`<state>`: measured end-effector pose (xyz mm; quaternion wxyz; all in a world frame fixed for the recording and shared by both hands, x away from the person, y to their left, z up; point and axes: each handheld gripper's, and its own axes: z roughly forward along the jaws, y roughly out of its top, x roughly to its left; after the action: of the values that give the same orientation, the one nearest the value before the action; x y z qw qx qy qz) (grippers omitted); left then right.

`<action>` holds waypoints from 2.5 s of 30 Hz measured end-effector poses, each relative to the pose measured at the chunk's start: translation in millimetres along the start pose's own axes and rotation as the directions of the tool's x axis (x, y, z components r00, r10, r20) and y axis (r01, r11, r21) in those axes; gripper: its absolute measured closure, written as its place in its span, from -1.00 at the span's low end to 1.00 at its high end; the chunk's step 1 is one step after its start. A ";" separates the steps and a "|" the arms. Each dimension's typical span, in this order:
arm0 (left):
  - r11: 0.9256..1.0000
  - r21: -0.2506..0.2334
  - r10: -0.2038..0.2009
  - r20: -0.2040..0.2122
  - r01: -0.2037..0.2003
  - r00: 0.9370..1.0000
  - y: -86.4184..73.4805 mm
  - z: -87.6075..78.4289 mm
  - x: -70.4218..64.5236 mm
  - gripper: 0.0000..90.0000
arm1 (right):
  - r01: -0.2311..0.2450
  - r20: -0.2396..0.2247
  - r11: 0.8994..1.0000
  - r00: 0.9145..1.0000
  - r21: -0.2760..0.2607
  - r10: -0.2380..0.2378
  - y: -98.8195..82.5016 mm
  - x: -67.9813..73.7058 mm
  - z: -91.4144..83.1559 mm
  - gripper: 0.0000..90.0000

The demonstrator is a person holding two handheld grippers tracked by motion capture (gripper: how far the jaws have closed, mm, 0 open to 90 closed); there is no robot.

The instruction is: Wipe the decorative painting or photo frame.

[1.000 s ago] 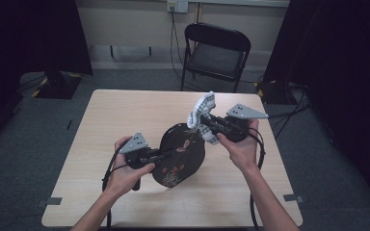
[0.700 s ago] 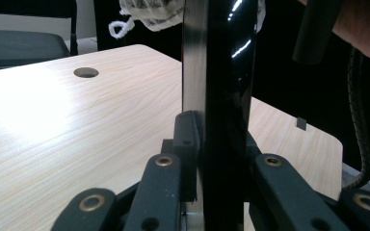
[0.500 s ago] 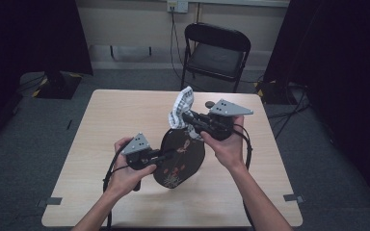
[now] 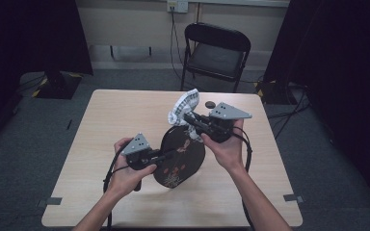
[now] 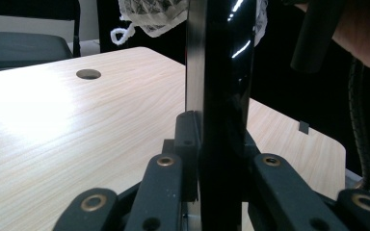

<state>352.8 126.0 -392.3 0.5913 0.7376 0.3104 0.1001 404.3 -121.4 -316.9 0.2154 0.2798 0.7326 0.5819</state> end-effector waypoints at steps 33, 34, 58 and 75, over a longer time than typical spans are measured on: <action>1.000 0.001 0.018 -0.014 -0.018 1.000 0.9 -0.1 2.7 0.78 | 0.028 -0.015 1.000 0.999 -0.011 -0.029 5.8 18.6 -2.5 0.83; 1.000 0.002 0.019 -0.016 -0.019 1.000 0.9 -0.5 2.7 0.79 | 0.029 -0.024 0.999 0.999 -0.023 -0.029 7.6 23.8 -1.5 0.83; 0.999 0.007 0.036 0.002 -0.036 0.999 1.7 1.0 2.2 0.79 | -0.027 0.007 0.999 1.000 -0.028 0.027 -10.0 2.9 -9.0 0.82; 1.000 -0.007 0.027 -0.005 -0.027 1.000 -1.6 -2.0 2.3 0.79 | -0.081 0.036 0.997 0.996 -0.019 0.081 -26.5 -18.3 -12.8 0.81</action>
<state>353.0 129.1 -393.7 0.5919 0.7392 0.3015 0.1112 405.6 -147.3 -340.0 0.2075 0.3180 0.7116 0.5912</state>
